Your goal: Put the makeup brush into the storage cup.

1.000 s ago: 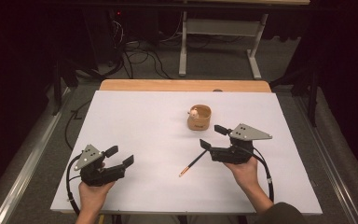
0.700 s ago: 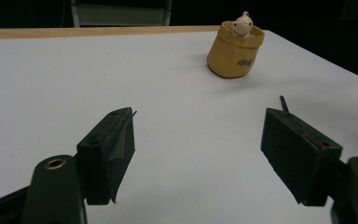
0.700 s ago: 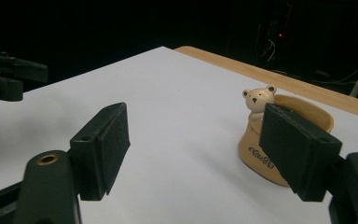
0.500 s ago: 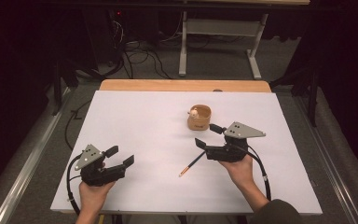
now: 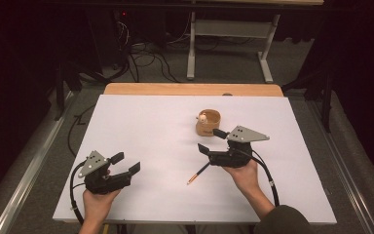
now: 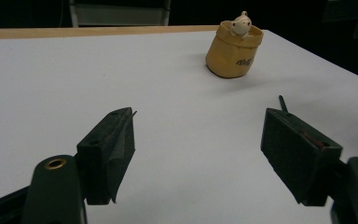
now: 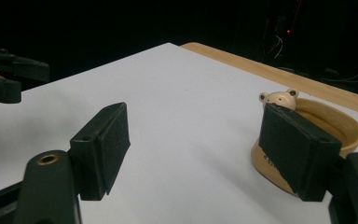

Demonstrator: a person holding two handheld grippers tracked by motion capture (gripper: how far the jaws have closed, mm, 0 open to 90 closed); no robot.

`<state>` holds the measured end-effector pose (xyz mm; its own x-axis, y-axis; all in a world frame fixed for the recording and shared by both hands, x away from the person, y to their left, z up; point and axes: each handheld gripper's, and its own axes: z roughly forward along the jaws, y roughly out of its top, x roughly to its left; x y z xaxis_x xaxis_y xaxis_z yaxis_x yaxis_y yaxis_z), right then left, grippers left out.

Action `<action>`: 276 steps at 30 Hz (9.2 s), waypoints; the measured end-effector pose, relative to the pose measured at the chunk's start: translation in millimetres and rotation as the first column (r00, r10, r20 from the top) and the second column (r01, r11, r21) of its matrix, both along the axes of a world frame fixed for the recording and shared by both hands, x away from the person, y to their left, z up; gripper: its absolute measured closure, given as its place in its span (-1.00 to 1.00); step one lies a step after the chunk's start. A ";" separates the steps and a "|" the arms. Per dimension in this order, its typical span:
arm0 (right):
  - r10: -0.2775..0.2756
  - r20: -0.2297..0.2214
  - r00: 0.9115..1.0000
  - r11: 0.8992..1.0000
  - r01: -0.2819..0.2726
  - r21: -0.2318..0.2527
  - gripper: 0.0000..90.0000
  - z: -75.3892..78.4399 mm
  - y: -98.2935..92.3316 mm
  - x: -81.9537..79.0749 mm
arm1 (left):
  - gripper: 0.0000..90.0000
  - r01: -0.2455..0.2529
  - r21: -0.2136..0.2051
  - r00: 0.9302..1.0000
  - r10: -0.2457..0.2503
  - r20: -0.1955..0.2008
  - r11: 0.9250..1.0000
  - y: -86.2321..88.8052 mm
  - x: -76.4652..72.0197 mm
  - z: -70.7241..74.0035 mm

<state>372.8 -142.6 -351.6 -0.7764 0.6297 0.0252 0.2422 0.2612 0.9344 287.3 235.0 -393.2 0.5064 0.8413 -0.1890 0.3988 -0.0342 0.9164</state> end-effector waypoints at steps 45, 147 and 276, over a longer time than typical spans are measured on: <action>0.018 -0.069 0.997 0.988 -0.028 -0.152 -0.40 4.6 15.9 14.0 | -0.41 0.001 0.000 1.000 -0.001 -0.001 1.000 -0.3 0.0 0.0; 0.120 -0.434 0.893 0.536 -0.426 -0.729 -0.27 -6.4 66.6 41.6 | -0.41 -0.001 -0.004 1.000 0.001 0.005 1.000 1.2 -1.7 1.1; 0.097 -0.537 0.838 0.538 -0.498 -0.680 0.89 -33.8 66.7 42.0 | -0.40 0.020 0.006 1.000 -0.020 -0.006 1.000 -0.6 -1.2 -0.4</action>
<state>414.8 -75.8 -385.4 -0.9586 0.2847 0.0013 0.2812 0.9463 0.1593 286.1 234.5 -393.6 0.5219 0.8322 -0.1872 0.4031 -0.0473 0.9139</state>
